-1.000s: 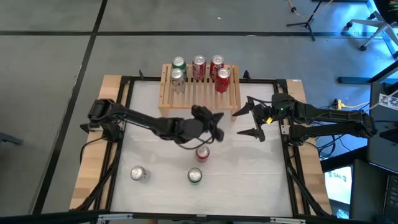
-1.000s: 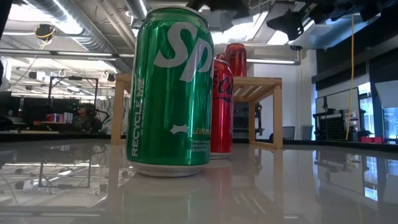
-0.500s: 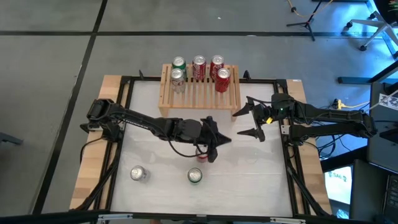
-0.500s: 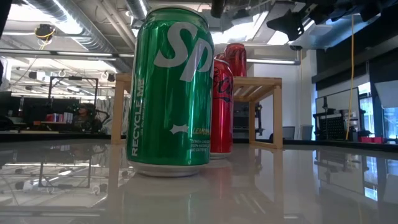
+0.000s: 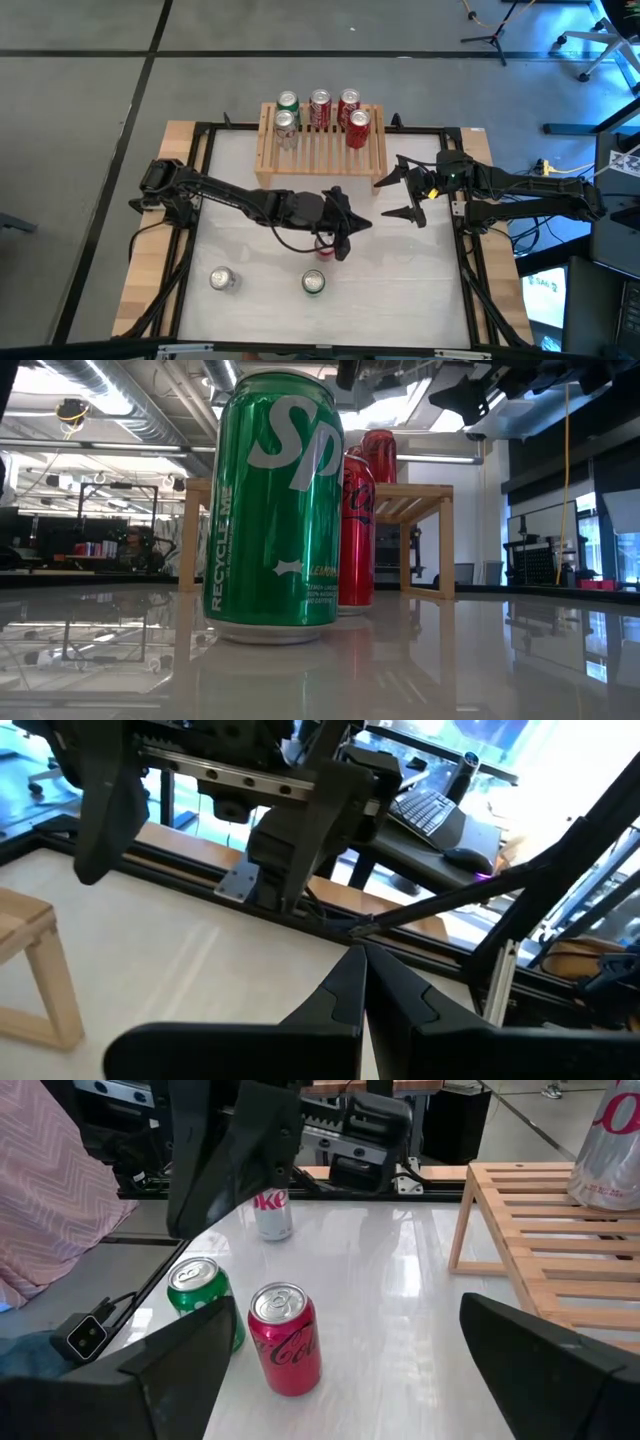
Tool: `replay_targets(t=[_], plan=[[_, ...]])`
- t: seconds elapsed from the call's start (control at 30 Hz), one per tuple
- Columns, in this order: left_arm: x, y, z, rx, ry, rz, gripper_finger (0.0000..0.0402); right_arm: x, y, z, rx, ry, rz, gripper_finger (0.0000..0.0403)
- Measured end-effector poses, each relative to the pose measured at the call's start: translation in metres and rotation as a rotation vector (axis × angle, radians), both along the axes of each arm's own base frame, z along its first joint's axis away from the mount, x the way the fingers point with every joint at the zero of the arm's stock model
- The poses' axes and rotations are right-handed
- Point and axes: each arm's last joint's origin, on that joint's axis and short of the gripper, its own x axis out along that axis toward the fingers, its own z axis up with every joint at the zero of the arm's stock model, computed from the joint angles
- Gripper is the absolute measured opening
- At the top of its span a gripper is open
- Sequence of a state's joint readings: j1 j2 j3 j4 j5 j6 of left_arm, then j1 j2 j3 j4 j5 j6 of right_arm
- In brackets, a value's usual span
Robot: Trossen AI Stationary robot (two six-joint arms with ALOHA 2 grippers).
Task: Place canned beverage on shelf
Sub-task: Put the red/black soda can on the shelf aligned with the red/white soda can
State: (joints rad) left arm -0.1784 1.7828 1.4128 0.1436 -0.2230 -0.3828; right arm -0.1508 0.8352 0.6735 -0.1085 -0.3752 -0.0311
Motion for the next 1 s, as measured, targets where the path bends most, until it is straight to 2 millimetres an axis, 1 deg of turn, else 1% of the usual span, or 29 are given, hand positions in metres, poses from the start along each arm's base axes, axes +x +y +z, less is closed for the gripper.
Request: replay_targets(t=[0.13, 0.2, 0.53, 0.67, 0.77, 0.87, 1.0], plan=[[0.0, 0.0, 0.0, -0.006, 0.001, -0.026, 0.0003, 0.0, 0.0, 0.0, 0.0, 0.0, 0.0, 0.0379], [0.0, 0.0, 0.0, -0.011, 0.002, -0.046, 0.0015, 0.0, 0.0, 0.0, 0.0, 0.0, 0.0, 0.0379], [0.001, 0.002, 0.0, -0.01, 0.002, -0.039, 0.013, 0.0, 0.0, 0.0, 0.0, 0.0, 0.0, 0.0379], [0.001, 0.006, 0.0, -0.009, 0.003, -0.032, 0.0164, 0.0, 0.0, 0.0, 0.0, 0.0, 0.0, 0.0379], [0.001, 0.007, 0.0, -0.009, 0.003, -0.028, 0.0181, 0.0, 0.0, 0.0, 0.0, 0.0, 0.0, 0.0379], [0.003, 0.007, -0.005, -0.007, 0.017, -0.028, 0.0193, 0.0, 0.0, 0.0, 0.0, 0.0, 0.0, 0.0379], [0.001, 0.006, -0.012, -0.002, 0.096, -0.049, 0.0199, 0.0, 0.0, 0.0, 0.0, 0.0, 0.0, 0.0379]])
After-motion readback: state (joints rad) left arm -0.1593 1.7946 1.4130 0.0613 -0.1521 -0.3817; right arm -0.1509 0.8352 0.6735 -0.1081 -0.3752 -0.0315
